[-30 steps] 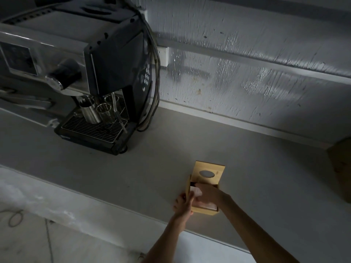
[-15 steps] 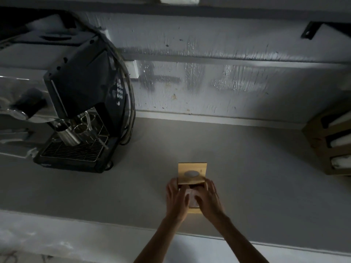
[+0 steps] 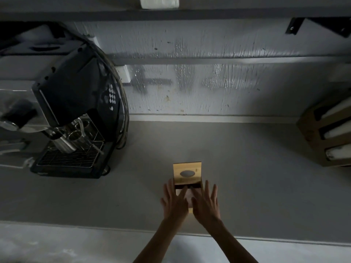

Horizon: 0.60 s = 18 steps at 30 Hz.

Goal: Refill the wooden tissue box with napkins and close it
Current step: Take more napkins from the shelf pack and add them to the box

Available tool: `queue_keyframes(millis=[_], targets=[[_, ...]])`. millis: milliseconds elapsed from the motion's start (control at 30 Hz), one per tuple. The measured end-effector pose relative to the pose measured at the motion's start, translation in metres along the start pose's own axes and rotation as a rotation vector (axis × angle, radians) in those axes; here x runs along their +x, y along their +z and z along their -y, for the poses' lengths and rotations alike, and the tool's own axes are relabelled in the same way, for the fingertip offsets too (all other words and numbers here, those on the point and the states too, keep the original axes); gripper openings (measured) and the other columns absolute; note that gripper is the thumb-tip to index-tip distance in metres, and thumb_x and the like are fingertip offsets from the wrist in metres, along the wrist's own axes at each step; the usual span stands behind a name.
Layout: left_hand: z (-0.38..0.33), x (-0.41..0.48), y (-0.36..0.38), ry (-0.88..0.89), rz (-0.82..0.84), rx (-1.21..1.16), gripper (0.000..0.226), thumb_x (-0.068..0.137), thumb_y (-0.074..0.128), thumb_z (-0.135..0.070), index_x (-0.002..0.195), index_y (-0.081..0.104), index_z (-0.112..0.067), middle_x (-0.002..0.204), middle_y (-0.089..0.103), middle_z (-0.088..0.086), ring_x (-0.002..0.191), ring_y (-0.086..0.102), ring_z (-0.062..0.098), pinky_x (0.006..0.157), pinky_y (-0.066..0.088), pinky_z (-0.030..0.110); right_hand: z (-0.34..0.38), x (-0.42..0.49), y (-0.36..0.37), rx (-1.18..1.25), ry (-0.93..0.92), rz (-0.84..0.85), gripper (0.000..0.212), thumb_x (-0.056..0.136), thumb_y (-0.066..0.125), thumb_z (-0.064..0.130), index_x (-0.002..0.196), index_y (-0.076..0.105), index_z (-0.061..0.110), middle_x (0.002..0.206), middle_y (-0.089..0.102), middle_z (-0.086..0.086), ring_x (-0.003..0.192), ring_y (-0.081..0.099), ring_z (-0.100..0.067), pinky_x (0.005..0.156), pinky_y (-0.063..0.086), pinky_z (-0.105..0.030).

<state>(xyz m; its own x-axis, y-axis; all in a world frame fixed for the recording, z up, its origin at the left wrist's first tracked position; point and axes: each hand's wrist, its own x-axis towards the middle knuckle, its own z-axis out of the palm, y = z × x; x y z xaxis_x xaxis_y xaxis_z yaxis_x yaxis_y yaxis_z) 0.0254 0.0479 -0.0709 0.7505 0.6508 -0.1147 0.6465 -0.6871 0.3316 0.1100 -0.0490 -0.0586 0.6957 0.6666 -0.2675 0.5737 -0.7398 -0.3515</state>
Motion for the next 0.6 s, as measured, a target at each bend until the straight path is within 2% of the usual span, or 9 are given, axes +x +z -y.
queue_keyframes(millis=[67, 100, 133, 200, 233, 267, 400, 533, 600], targets=[[-0.001, -0.009, 0.004, 0.058, 0.061, 0.033, 0.056, 0.089, 0.033, -0.060, 0.143, 0.029, -0.044, 0.160, 0.002, 0.018, 0.146, 0.006, 0.044, 0.103, 0.030, 0.067, 0.001, -0.005, 0.008, -0.049, -0.030, 0.068, 0.054, 0.092, 0.026, 0.056, 0.144, 0.016, 0.047, 0.157, -0.021, -0.011, 0.140, -0.023, -0.044, 0.116, 0.011, -0.060], [0.003, -0.012, 0.006, 0.031, 0.119, 0.033, 0.055, 0.091, 0.027, -0.060, 0.144, 0.020, -0.047, 0.160, -0.011, 0.013, 0.147, -0.005, 0.041, 0.106, 0.022, 0.070, -0.002, -0.009, 0.012, -0.058, 0.000, 0.065, 0.056, 0.090, 0.017, 0.063, 0.144, 0.014, 0.048, 0.156, -0.022, -0.011, 0.140, -0.023, -0.044, 0.115, 0.013, -0.060], [0.008, -0.015, 0.007, 0.008, 0.120, 0.056, 0.053, 0.093, 0.023, -0.058, 0.145, 0.017, -0.048, 0.159, -0.013, 0.011, 0.147, -0.007, 0.039, 0.106, 0.018, 0.072, -0.005, -0.014, 0.012, -0.074, 0.034, 0.032, 0.060, 0.086, 0.006, 0.068, 0.143, 0.015, 0.049, 0.156, -0.018, -0.013, 0.141, -0.017, -0.044, 0.112, 0.018, -0.062], [0.014, -0.017, 0.005, -0.045, 0.018, 0.150, 0.052, 0.092, 0.022, -0.056, 0.140, 0.035, -0.044, 0.158, 0.019, 0.017, 0.144, 0.021, 0.042, 0.096, 0.031, 0.076, -0.011, -0.022, 0.008, -0.124, 0.090, -0.037, 0.067, 0.086, -0.001, 0.067, 0.144, 0.023, 0.044, 0.158, 0.005, -0.018, 0.142, 0.006, -0.048, 0.103, 0.032, -0.066], [0.014, -0.019, 0.004, -0.078, 0.041, 0.192, 0.054, 0.089, 0.025, -0.055, 0.137, 0.045, -0.038, 0.152, 0.034, 0.020, 0.138, 0.033, 0.044, 0.091, 0.036, 0.075, -0.015, -0.023, 0.010, -0.158, 0.108, -0.053, 0.067, 0.088, 0.000, 0.065, 0.145, 0.025, 0.040, 0.157, 0.014, -0.020, 0.141, 0.013, -0.049, 0.100, 0.033, -0.067], [0.012, -0.021, 0.005, -0.092, 0.049, 0.224, 0.056, 0.087, 0.028, -0.053, 0.135, 0.050, -0.033, 0.148, 0.040, 0.023, 0.136, 0.036, 0.045, 0.090, 0.036, 0.075, -0.016, -0.025, 0.008, -0.182, 0.123, -0.058, 0.067, 0.088, 0.001, 0.063, 0.145, 0.026, 0.037, 0.156, 0.017, -0.021, 0.140, 0.015, -0.049, 0.100, 0.032, -0.067], [-0.002, -0.027, 0.013, -0.082, 0.044, 0.222, 0.067, 0.085, 0.023, -0.044, 0.138, 0.048, -0.012, 0.149, 0.033, 0.028, 0.139, 0.030, 0.047, 0.096, 0.029, 0.076, -0.005, -0.024, 0.012, -0.161, 0.182, -0.102, 0.070, 0.089, 0.004, 0.060, 0.142, 0.036, 0.028, 0.154, 0.022, -0.021, 0.140, 0.018, -0.046, 0.101, 0.037, -0.063], [0.002, -0.029, 0.023, -0.071, 0.074, 0.199, 0.070, 0.085, 0.027, -0.050, 0.145, 0.037, -0.015, 0.152, 0.029, 0.025, 0.139, 0.029, 0.047, 0.094, 0.032, 0.074, -0.004, -0.021, 0.020, -0.123, 0.116, -0.091, 0.076, 0.089, -0.002, 0.062, 0.147, 0.028, 0.023, 0.156, 0.016, -0.020, 0.141, 0.016, -0.047, 0.102, 0.040, -0.058], [0.006, -0.028, 0.025, -0.083, 0.085, 0.185, 0.074, 0.082, 0.028, -0.054, 0.145, 0.038, -0.016, 0.151, 0.032, 0.025, 0.137, 0.034, 0.046, 0.091, 0.036, 0.073, -0.008, -0.020, 0.022, -0.164, 0.069, -0.089, 0.076, 0.089, -0.006, 0.058, 0.148, 0.026, 0.021, 0.156, 0.015, -0.021, 0.141, 0.014, -0.046, 0.103, 0.040, -0.058]])
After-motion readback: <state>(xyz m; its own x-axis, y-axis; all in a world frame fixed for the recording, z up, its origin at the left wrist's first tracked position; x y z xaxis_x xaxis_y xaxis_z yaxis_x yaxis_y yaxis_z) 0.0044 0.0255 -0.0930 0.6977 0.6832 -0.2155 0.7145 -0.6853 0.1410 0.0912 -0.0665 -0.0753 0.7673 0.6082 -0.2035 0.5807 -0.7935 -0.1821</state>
